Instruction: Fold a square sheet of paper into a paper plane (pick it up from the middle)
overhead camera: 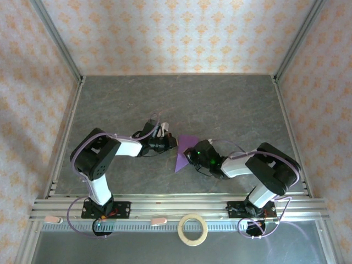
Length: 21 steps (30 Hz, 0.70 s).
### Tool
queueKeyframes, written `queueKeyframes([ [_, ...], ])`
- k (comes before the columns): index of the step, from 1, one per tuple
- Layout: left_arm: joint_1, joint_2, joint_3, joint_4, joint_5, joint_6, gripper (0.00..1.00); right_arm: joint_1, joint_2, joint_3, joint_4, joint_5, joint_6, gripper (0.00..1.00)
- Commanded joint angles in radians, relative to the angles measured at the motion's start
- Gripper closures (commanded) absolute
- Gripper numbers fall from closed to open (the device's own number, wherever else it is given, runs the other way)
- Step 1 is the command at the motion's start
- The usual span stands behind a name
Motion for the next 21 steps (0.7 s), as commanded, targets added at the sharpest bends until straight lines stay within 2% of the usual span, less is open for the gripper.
queueKeyframes([
  [1, -0.008, -0.052, 0.030, 0.004, -0.053, 0.022, 0.97, 0.000, 0.022, 0.026, -0.005, -0.017, -0.026, 1.00],
  [4, -0.008, -0.097, 0.036, -0.069, -0.140, 0.032, 0.96, -0.001, 0.034, 0.028, -0.014, -0.019, -0.023, 1.00],
  [6, -0.010, -0.120, 0.022, -0.056, -0.158, 0.030, 0.95, -0.001, 0.036, 0.027, -0.025, -0.014, -0.022, 1.00],
  [12, -0.038, -0.075, 0.040, 0.054, -0.007, 0.049, 0.94, -0.011, -0.011, 0.037, -0.014, -0.020, -0.109, 1.00],
  [14, -0.045, -0.039, 0.057, 0.079, 0.041, 0.034, 0.94, -0.018, -0.057, 0.054, -0.083, 0.015, -0.197, 0.95],
  [16, -0.049, -0.011, 0.072, 0.080, 0.049, 0.022, 0.94, -0.041, -0.115, 0.057, -0.181, 0.051, -0.239, 0.82],
  [21, -0.051, 0.037, 0.095, 0.055, 0.056, 0.027, 0.94, -0.186, -0.233, -0.016, -0.279, -0.018, -0.279, 0.70],
])
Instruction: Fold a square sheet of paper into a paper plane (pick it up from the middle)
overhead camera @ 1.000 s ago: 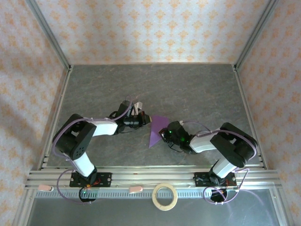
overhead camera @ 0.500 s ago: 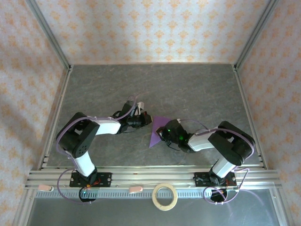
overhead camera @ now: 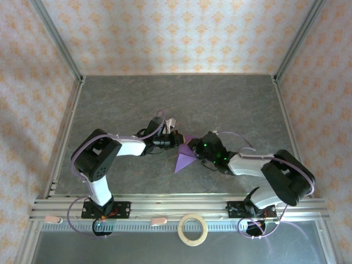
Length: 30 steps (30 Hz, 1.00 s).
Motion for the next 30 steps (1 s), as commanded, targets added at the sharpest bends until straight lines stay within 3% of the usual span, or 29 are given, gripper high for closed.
queueKeyframes([
  [1, -0.005, 0.038, 0.033, 0.016, 0.046, 0.010, 0.94, -0.088, -0.063, -0.044, -0.125, -0.028, -0.091, 0.66],
  [6, -0.009, 0.079, 0.046, -0.054, 0.023, 0.050, 0.95, -0.177, -0.081, -0.035, -0.177, -0.163, -0.180, 0.53],
  [16, -0.005, 0.155, -0.003, 0.006, 0.057, 0.041, 0.95, -0.192, 0.029, 0.029, -0.174, -0.328, -0.236, 0.54],
  [30, 0.012, 0.163, -0.024, 0.010, 0.065, 0.048, 0.95, -0.193, 0.121, 0.077, -0.185, -0.365, -0.231, 0.56],
])
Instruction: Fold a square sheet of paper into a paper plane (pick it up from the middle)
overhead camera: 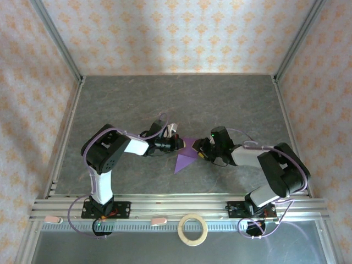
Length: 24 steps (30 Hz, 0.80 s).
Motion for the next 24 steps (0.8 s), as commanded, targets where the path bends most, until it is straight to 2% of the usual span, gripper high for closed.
queueKeyframes([
  [1, 0.003, 0.043, -0.026, -0.038, 0.001, 0.014, 0.95, -0.007, 0.006, 0.019, -0.006, -0.016, -0.008, 0.56],
  [9, 0.012, 0.043, -0.030, -0.043, -0.003, 0.018, 0.95, -0.014, -0.075, 0.027, -0.126, 0.077, -0.049, 0.55],
  [17, 0.014, 0.041, -0.034, -0.033, 0.012, 0.011, 0.95, -0.014, -0.012, 0.020, -0.040, -0.005, -0.026, 0.56],
  [24, 0.016, 0.046, -0.029, -0.025, 0.024, 0.005, 0.95, -0.014, 0.016, 0.046, -0.017, -0.066, -0.044, 0.63],
])
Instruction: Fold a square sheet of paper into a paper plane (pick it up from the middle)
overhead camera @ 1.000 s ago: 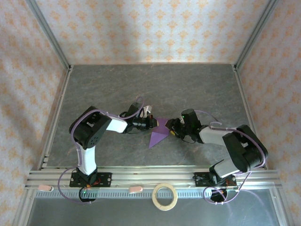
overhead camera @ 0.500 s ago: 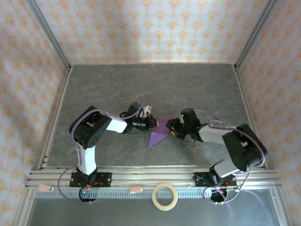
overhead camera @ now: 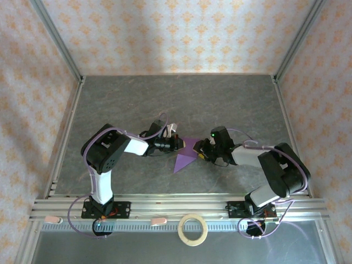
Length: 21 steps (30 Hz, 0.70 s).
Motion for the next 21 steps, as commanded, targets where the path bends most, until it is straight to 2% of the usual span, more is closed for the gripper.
queueKeyframes([
  [1, 0.008, 0.042, -0.023, -0.040, 0.005, 0.006, 0.95, -0.005, 0.017, 0.040, 0.027, -0.035, -0.022, 0.63],
  [17, 0.010, 0.039, -0.014, -0.052, 0.010, 0.011, 0.95, -0.036, 0.049, 0.084, 0.038, -0.085, -0.138, 0.64],
  [21, 0.009, 0.041, -0.010, -0.048, 0.011, 0.007, 0.95, -0.044, 0.076, 0.084, 0.057, -0.120, -0.151, 0.68],
])
